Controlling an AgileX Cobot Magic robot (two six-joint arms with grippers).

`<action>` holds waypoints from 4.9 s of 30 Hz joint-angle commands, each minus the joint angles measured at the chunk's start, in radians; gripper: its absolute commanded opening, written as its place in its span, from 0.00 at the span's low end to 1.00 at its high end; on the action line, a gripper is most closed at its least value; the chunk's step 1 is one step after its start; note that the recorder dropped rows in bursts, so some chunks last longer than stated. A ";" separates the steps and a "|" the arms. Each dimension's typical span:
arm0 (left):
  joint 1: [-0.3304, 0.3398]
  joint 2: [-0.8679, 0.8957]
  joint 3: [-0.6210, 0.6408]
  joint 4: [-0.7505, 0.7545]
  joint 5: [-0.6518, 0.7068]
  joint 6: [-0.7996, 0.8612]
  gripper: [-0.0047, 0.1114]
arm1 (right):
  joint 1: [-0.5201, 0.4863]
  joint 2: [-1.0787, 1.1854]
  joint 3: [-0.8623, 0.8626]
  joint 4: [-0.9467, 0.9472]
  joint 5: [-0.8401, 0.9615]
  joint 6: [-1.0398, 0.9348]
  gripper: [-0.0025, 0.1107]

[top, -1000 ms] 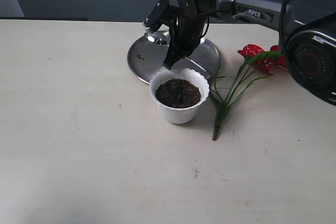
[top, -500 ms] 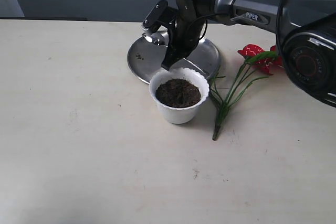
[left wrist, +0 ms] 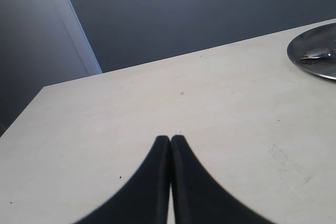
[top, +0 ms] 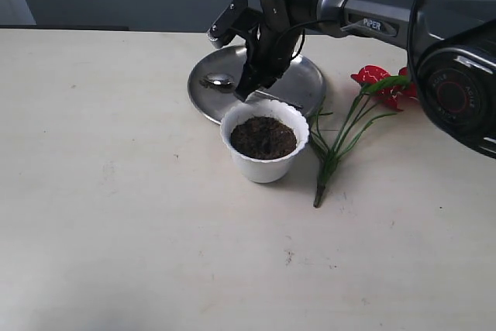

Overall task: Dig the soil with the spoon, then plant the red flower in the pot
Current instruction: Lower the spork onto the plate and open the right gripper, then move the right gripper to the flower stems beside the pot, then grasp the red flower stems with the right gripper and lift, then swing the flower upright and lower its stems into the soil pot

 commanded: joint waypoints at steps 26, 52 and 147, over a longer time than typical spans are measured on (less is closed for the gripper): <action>0.001 -0.004 0.000 -0.003 -0.009 -0.001 0.04 | -0.107 -0.563 0.412 -0.058 0.301 0.803 0.31; 0.001 -0.004 0.000 -0.003 -0.009 -0.001 0.04 | -0.176 -0.399 0.670 -0.125 -0.111 1.283 0.55; 0.001 -0.004 0.000 -0.003 -0.009 -0.001 0.04 | -0.174 -0.481 1.127 -0.505 -2.018 0.899 0.02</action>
